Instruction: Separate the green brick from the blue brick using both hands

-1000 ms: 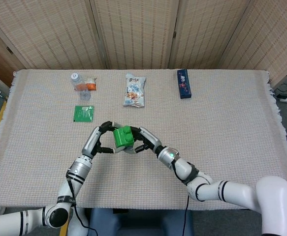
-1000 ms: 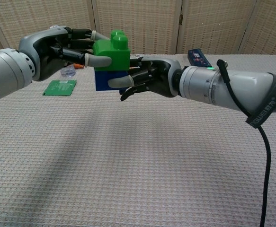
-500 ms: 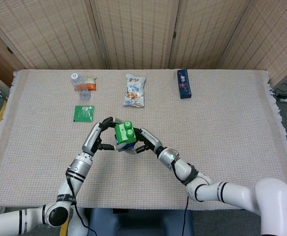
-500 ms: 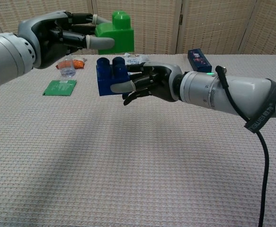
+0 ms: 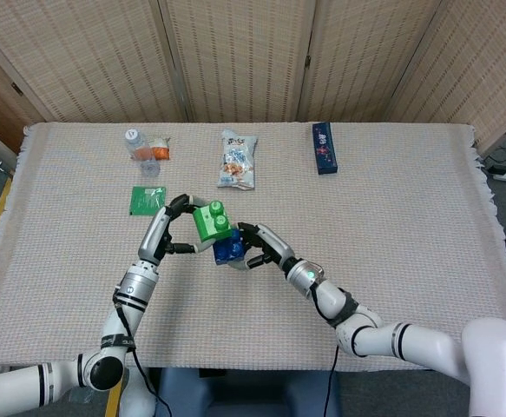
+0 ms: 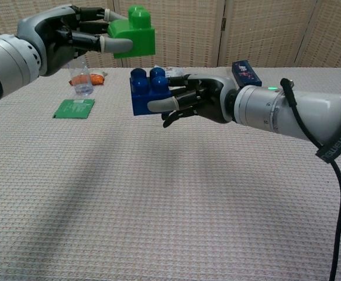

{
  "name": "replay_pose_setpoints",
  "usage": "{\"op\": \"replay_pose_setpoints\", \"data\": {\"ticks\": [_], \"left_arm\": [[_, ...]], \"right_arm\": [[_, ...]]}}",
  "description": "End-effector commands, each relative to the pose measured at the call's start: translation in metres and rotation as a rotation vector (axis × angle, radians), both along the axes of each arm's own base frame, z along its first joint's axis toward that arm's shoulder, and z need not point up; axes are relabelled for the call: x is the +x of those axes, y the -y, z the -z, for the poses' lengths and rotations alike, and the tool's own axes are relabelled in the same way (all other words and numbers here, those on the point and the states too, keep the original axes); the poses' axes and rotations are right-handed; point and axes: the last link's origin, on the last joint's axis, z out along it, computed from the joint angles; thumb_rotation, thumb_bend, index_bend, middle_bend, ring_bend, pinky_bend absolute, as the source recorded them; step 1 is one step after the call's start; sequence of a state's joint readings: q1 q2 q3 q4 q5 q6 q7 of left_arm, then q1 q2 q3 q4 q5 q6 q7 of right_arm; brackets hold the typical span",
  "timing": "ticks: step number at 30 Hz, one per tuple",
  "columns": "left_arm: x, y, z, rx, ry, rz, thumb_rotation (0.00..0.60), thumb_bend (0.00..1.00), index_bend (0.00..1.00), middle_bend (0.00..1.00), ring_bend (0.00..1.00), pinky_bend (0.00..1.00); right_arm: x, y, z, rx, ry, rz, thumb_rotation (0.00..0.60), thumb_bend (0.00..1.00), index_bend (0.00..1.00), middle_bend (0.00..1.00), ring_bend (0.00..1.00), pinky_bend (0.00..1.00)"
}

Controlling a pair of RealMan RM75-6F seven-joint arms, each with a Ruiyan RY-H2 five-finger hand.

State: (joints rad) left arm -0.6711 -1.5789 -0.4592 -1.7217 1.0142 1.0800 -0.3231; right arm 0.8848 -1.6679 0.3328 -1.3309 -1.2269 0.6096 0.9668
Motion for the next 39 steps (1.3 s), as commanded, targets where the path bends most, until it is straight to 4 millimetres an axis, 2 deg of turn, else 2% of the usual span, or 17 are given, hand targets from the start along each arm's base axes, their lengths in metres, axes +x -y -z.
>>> {"op": "replay_pose_setpoints", "data": {"ticks": [1,6,9,15,20,25,34,39], "left_arm": [[-0.002,-0.005,-0.001,0.034,-0.022,-0.004,0.6,0.24,0.64,0.84,0.41,0.07],[-0.009,-0.011,-0.005,0.082,-0.056,-0.01,0.6,0.24,0.64,0.84,0.41,0.07],[-0.018,-0.012,-0.008,0.1,-0.093,-0.011,0.6,0.24,0.64,0.83,0.41,0.07],[-0.045,0.003,-0.005,0.064,-0.141,-0.026,0.6,0.24,0.64,0.84,0.41,0.07],[-0.062,0.022,0.005,0.013,-0.158,-0.021,0.6,0.24,0.64,0.84,0.41,0.07],[-0.075,0.035,0.017,-0.034,-0.169,-0.023,0.6,0.24,0.64,0.84,0.41,0.07],[-0.093,0.043,0.045,-0.126,-0.192,-0.048,0.6,0.24,0.64,0.84,0.41,0.07],[-0.098,0.044,0.057,-0.164,-0.2,-0.052,0.6,0.24,0.64,0.84,0.41,0.07]], "right_arm": [[-0.004,-0.001,-0.001,0.003,-0.007,0.002,0.6,0.31,0.82,0.56,0.55,0.45],[-0.014,-0.001,-0.007,-0.009,-0.025,0.004,0.6,0.31,0.82,0.56,0.55,0.45],[-0.028,-0.001,-0.016,-0.03,-0.066,0.0,0.6,0.31,0.82,0.56,0.55,0.45],[-0.072,-0.011,-0.043,-0.078,-0.227,-0.018,0.6,0.31,0.82,0.56,0.55,0.45],[-0.106,-0.019,-0.066,-0.117,-0.369,-0.005,0.6,0.31,0.82,0.56,0.55,0.45],[-0.125,-0.029,-0.08,-0.134,-0.463,0.016,0.6,0.31,0.82,0.56,0.55,0.45],[-0.153,-0.037,-0.089,-0.133,-0.568,0.073,0.6,0.31,0.82,0.56,0.55,0.45],[-0.161,-0.036,-0.09,-0.136,-0.591,0.099,0.6,0.31,0.82,0.56,0.55,0.45]]}}
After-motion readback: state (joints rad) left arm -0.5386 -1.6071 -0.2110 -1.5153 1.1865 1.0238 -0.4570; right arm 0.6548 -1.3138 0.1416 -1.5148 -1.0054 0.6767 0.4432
